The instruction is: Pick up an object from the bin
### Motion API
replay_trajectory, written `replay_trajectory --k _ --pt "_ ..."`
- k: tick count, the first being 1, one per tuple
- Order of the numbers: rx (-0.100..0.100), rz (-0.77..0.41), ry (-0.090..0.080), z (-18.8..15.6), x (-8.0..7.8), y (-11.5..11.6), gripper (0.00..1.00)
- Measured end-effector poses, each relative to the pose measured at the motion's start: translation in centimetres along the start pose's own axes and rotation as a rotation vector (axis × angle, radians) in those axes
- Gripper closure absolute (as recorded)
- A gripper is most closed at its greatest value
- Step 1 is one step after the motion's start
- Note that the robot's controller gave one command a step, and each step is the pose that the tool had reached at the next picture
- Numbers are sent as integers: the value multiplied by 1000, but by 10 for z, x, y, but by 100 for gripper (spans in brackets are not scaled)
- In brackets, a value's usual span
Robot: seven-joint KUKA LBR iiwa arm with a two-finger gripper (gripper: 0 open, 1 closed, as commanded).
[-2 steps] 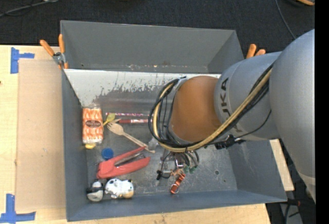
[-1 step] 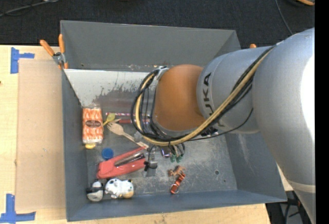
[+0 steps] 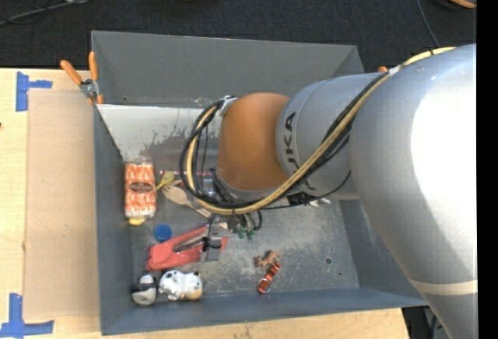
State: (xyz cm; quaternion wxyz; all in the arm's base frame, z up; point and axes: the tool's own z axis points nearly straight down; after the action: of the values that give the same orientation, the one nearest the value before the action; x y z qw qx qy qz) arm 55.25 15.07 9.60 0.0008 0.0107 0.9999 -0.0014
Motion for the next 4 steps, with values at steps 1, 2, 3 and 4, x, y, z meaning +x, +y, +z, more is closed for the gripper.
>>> replay_trajectory --k 1,2,3,4 --pt "-11 -86 -12 18 -46 -4 100" --pt "-10 -87 -13 18 -46 -4 100" --pt "-5 -150 -9 -33 -48 0 100" --pt "-8 -93 -10 -65 -39 -12 100"
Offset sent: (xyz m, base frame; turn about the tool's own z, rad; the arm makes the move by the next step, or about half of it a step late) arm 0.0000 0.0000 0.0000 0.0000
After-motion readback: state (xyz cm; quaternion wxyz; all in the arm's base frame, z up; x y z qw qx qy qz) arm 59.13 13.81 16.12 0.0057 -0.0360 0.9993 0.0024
